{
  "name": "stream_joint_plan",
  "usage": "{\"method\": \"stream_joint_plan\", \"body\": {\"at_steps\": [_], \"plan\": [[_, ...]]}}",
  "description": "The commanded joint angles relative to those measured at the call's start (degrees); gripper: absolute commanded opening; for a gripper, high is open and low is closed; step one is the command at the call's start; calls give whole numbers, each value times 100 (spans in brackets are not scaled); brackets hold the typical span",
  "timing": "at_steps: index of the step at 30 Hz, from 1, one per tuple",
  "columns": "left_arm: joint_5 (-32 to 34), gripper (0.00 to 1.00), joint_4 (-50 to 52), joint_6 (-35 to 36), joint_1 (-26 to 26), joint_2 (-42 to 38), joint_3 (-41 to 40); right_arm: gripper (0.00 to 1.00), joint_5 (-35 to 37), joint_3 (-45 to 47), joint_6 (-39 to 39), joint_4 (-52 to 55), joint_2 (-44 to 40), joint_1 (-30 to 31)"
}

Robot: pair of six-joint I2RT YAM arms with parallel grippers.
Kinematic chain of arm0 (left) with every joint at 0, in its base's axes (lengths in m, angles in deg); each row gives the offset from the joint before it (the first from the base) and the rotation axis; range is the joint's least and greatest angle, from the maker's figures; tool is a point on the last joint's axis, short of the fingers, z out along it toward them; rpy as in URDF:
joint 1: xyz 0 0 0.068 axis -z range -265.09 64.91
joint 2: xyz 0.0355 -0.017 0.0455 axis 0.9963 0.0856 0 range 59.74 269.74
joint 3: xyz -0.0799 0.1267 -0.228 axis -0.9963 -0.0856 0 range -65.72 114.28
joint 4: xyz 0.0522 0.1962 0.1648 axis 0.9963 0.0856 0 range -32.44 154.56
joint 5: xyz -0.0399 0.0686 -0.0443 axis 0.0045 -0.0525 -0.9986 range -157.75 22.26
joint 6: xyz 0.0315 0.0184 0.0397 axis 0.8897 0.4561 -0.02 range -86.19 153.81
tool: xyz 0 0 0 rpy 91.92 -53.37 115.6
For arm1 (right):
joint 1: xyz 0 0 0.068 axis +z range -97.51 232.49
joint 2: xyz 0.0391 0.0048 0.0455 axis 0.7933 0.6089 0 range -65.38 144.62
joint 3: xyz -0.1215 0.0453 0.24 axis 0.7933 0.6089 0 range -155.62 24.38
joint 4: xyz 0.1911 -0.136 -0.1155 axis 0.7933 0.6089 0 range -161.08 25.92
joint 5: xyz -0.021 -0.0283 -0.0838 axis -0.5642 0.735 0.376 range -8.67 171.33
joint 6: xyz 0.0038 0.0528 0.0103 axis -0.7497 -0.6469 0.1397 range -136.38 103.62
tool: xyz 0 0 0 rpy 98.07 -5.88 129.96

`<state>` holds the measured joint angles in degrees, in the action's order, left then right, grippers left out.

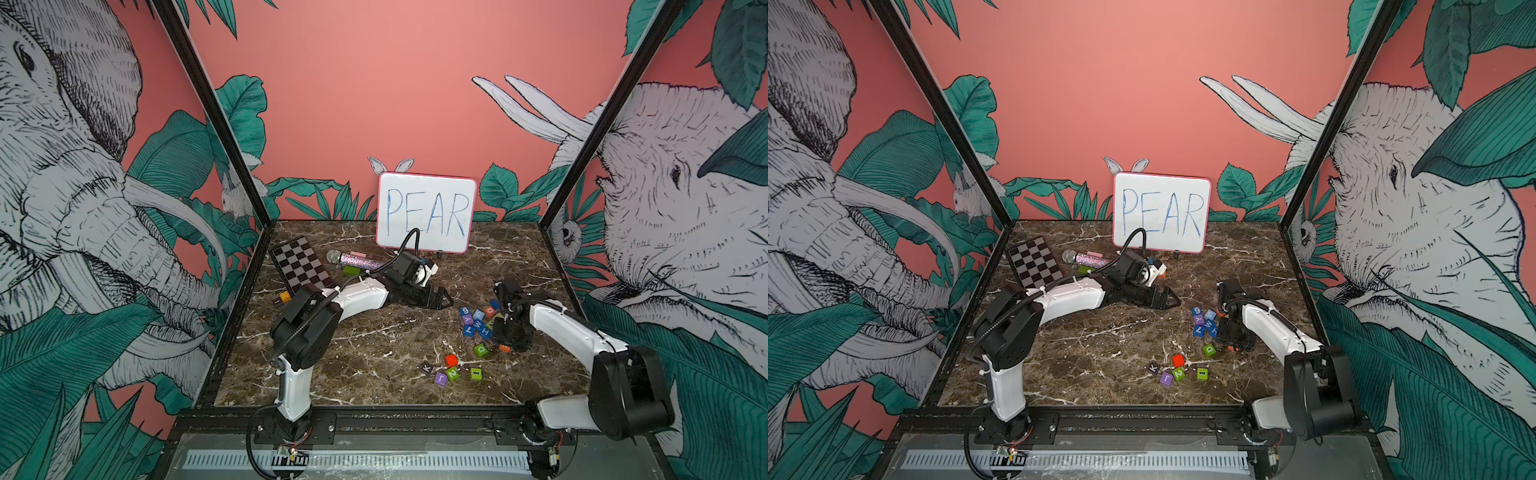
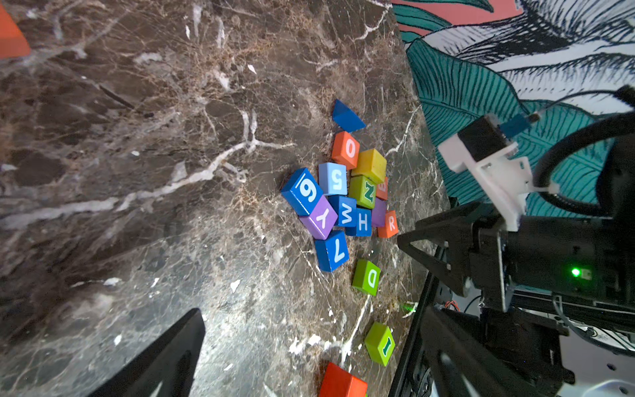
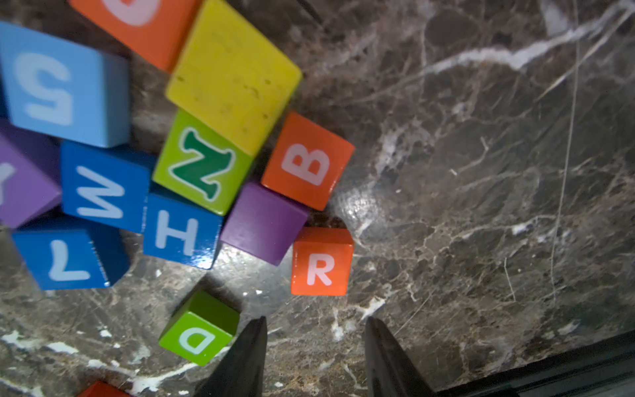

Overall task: Spell the uppercase word “pear” with letter blocks
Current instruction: Pick up the letter block from the center of the board.

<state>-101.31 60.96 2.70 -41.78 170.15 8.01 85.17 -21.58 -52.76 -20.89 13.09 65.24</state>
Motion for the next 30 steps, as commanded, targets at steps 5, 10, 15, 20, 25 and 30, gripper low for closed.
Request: {"method": "stream_joint_plan", "body": {"at_steps": [5,10,15,20,25,30], "plan": [[-45,99,-24,-44,3,51,150,47,-117,146,-208,-158,-42,-285],[-45,99,-32,-35,4,53,126,47,-201,167,-107,-351,144,-459],[-45,99,-22,-27,8,42,123,46,-279,194,-41,-463,238,-542],[-45,99,-19,-35,4,68,132,46,-348,242,8,-576,289,-629],[-45,99,-15,-33,4,60,132,46,-364,269,85,-628,368,-686],[-45,99,-12,-33,6,60,132,45,-391,307,131,-715,438,-740]]}}
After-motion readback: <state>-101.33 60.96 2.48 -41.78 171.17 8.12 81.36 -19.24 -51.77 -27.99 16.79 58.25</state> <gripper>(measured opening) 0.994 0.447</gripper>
